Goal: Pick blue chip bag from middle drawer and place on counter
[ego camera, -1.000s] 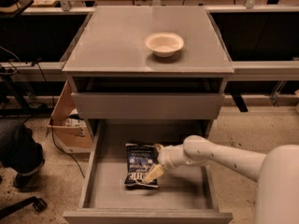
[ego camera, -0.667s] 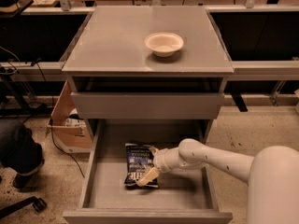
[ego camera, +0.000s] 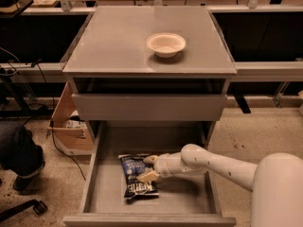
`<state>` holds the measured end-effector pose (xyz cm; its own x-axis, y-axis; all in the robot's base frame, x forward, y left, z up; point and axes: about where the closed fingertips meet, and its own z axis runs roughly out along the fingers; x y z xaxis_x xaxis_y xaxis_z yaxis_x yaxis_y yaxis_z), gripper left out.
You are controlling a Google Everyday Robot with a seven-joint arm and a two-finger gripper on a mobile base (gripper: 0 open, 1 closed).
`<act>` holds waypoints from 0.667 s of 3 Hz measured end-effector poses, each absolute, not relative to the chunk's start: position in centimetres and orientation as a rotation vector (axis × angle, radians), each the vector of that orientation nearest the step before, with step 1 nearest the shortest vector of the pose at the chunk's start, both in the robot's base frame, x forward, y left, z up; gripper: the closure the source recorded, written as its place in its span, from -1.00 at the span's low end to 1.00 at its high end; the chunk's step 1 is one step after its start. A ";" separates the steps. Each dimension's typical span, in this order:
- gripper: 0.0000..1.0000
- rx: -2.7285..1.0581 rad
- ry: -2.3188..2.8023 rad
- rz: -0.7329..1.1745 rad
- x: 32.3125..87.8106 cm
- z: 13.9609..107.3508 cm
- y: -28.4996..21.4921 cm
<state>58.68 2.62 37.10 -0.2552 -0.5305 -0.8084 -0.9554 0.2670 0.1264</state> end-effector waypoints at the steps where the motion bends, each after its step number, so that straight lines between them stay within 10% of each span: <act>1: 0.44 -1.344 1.838 0.842 58.6 38.7 2.6; 2: 0.90 -1.351 1.782 0.837 58.2 41.8 2.4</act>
Offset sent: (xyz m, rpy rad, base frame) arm -0.0072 -0.0108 0.0920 0.0830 -0.1377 0.0414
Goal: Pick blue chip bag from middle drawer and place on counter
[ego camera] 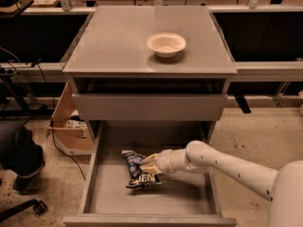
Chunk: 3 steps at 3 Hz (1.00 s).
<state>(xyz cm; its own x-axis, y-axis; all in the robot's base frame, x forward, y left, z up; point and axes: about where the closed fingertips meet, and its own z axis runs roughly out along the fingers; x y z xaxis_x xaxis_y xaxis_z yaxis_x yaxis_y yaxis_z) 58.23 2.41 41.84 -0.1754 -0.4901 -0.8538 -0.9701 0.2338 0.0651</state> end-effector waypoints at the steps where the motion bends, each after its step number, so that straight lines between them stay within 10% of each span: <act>1: 1.00 -1.349 1.760 0.889 56.7 47.1 1.2; 3: 1.00 -1.356 1.710 1.045 55.3 56.3 -2.0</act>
Offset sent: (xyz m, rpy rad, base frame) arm -0.0485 -0.0422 0.1417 0.1170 0.1186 0.1133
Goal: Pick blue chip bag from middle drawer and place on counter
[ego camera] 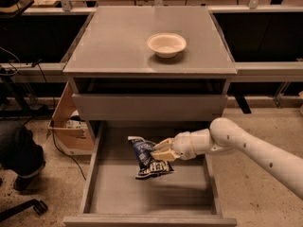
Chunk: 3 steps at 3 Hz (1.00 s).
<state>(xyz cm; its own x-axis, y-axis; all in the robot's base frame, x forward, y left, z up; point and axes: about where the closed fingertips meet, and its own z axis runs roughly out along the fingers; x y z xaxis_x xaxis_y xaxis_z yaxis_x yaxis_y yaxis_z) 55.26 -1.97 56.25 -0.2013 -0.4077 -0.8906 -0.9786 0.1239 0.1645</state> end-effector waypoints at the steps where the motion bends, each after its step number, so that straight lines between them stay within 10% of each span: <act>1: 1.00 -1.387 1.646 1.076 56.1 63.4 -3.9; 3: 1.00 -1.493 1.650 0.953 57.7 69.3 -3.0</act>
Offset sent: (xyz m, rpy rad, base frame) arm 0.0089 -0.0188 0.0591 0.0262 -0.0177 0.0240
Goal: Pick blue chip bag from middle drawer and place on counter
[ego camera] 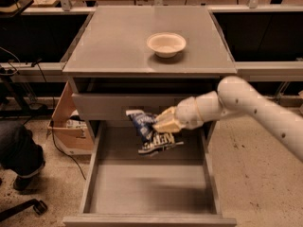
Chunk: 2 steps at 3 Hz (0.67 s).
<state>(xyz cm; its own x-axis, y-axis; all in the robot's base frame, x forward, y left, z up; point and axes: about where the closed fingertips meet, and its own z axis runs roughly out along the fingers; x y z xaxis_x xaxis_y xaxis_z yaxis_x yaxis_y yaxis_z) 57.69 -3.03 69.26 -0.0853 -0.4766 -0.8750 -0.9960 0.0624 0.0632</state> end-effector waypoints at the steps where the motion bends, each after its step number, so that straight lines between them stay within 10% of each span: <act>1: 1.00 -1.580 1.645 0.784 59.5 76.8 -2.9; 2: 1.00 -1.679 1.619 0.595 61.3 86.0 -2.0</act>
Offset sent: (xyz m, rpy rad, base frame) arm 0.0507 0.0120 0.2452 -0.2979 -0.3358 -0.0008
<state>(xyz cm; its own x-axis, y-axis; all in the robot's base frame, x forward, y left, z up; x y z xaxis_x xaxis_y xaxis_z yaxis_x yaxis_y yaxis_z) 61.27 -2.01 86.01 0.1053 -0.6516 -0.7512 -0.9830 0.0461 -0.1778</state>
